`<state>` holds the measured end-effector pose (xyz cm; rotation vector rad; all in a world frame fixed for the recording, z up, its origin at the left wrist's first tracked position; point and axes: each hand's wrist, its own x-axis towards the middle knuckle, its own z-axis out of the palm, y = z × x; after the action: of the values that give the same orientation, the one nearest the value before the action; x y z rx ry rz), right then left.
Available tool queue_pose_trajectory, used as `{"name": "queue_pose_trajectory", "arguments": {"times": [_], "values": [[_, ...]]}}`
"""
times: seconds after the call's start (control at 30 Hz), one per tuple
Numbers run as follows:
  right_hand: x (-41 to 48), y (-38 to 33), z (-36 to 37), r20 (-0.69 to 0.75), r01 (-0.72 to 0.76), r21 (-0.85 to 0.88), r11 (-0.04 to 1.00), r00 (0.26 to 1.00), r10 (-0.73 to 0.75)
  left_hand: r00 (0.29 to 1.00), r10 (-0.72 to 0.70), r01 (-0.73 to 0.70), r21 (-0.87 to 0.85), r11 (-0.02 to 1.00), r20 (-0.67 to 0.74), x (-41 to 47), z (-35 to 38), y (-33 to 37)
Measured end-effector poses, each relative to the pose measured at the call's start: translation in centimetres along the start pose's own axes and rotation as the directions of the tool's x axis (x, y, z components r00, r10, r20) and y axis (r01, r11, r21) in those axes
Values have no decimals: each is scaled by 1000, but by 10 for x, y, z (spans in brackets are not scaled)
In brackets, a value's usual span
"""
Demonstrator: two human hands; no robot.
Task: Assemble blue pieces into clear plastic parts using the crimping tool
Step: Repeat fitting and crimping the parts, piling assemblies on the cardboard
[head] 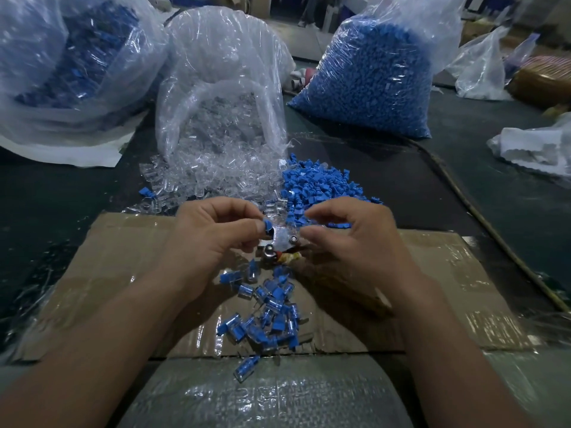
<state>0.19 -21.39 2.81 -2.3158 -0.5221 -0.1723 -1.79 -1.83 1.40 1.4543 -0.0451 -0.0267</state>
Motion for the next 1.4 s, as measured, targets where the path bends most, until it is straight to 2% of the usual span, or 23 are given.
{"name": "queue_pose_trajectory", "arguments": {"times": [0.1,0.17,0.27,0.33,0.43,0.6,0.8,1.1,1.4], "values": [[0,11,-18,111,-193,-93,977,973,203,1000,7,-7,8,1000,-29,2,-3,-2],[-1,14,-24,247,-263,-183,947,920,303,999,3,-3,4,1000,-51,3,-4,-3],[-3,12,-23,416,-213,-331,920,842,344,998,14,-13,14,1000,-67,3,-4,-4],[-3,11,-19,444,-128,-421,898,834,327,998,12,-10,22,1000,-67,3,-4,-4],[-2,7,-14,432,-72,-484,872,848,309,998,11,-9,33,999,-64,3,-3,-5],[-1,1,-11,379,-79,-503,861,875,302,996,-9,11,24,1000,-84,4,-4,-6],[1,-1,2,275,-70,-567,821,923,268,992,50,-40,90,995,-116,3,-5,-4],[0,-1,-3,112,-77,-353,932,986,123,984,115,-96,135,986,-140,3,-3,-2],[-3,-5,6,189,-42,-286,957,977,99,976,164,-138,176,975,-146,1,-2,-1]]}}
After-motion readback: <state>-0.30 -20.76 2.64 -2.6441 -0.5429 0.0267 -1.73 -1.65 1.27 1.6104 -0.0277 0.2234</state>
